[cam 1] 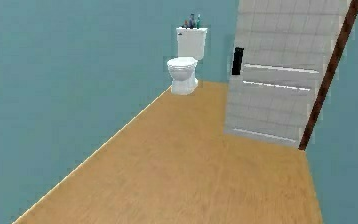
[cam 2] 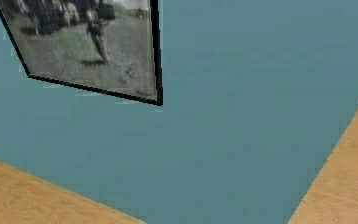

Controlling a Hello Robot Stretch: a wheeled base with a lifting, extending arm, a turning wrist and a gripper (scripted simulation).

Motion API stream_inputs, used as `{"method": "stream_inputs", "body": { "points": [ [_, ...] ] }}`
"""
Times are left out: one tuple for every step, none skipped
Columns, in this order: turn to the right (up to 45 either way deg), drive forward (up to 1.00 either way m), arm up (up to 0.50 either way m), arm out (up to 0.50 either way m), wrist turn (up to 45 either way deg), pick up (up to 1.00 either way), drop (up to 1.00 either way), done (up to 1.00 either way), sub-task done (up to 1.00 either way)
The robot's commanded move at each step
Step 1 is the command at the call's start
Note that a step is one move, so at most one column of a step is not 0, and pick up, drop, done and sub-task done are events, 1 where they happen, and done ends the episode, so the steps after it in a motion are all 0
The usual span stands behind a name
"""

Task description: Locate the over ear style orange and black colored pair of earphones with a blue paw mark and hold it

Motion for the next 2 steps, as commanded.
{"method": "stream_inputs", "body": {
  "points": [
    [0.0, 1.00, 0.00, 0.00, 0.0, 0.00, 0.00, 0.00, 0.00],
    [3.0, 0.00, 0.00, 0.00, 0.0, 0.00, 0.00, 0.00, 0.00]
  ]
}}
